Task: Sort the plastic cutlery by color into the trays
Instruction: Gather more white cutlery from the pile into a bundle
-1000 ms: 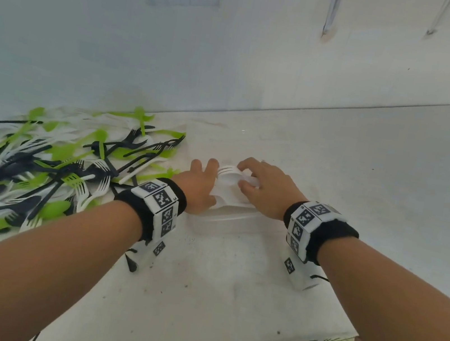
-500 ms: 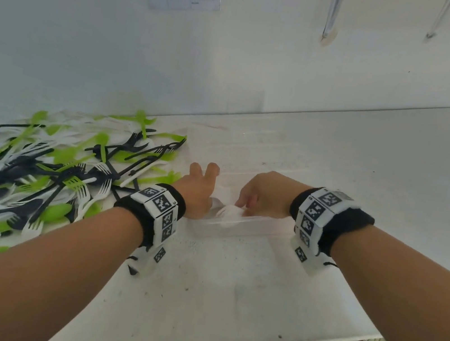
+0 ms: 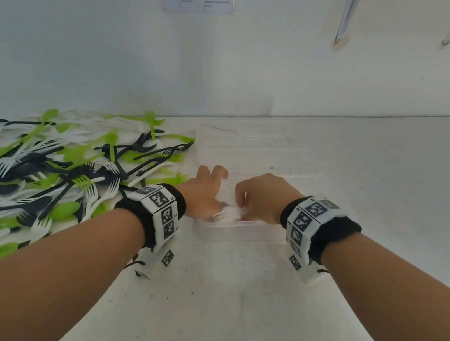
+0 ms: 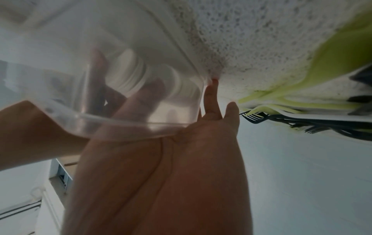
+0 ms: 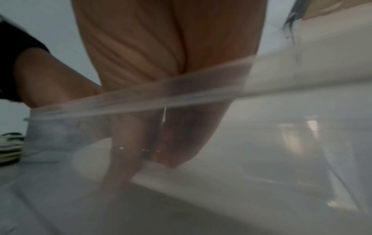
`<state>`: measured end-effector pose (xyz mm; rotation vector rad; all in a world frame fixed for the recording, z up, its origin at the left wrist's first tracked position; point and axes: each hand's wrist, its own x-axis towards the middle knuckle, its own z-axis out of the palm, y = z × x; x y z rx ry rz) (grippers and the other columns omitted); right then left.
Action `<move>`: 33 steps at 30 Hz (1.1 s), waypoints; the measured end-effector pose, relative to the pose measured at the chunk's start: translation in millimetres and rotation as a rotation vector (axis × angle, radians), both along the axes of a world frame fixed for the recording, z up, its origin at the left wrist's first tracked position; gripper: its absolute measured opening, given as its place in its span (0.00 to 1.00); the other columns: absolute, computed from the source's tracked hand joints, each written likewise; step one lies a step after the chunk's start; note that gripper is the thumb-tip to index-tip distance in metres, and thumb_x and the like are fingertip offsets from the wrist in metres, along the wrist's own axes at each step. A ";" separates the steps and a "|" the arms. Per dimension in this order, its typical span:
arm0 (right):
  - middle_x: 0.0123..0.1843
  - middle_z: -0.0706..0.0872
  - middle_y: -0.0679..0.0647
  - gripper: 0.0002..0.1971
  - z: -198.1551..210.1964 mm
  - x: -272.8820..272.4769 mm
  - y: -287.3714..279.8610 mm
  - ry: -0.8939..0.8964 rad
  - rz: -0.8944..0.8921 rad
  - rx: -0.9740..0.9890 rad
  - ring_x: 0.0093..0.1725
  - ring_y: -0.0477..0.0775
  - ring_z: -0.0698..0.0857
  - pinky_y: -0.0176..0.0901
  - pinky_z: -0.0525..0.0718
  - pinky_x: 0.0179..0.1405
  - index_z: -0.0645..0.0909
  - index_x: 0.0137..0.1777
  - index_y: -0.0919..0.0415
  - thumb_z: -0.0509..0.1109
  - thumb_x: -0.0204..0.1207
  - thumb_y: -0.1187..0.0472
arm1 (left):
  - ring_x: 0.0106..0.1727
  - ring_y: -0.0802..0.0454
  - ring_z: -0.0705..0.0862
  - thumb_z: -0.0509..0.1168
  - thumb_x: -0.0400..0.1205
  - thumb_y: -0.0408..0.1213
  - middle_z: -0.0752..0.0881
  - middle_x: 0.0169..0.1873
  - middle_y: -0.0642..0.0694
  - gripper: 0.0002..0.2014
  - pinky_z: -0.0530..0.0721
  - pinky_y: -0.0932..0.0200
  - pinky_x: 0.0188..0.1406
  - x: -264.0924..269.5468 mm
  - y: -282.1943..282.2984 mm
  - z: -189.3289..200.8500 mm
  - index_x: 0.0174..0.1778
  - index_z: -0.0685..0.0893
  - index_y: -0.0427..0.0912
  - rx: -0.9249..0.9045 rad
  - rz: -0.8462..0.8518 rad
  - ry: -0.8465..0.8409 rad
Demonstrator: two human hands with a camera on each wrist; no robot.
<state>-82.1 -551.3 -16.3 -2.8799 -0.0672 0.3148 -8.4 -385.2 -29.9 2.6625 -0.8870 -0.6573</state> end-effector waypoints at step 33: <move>0.46 0.92 0.57 0.17 -2.6 -10.9 -46.3 0.141 -0.415 0.042 0.49 0.57 0.90 0.51 0.91 0.55 0.88 0.50 0.64 0.85 0.70 0.52 | 0.56 0.36 0.83 0.73 0.77 0.51 0.64 0.66 0.41 0.41 0.84 0.42 0.63 5.5 -1.6 -9.2 0.79 0.54 0.50 0.083 -0.038 -0.091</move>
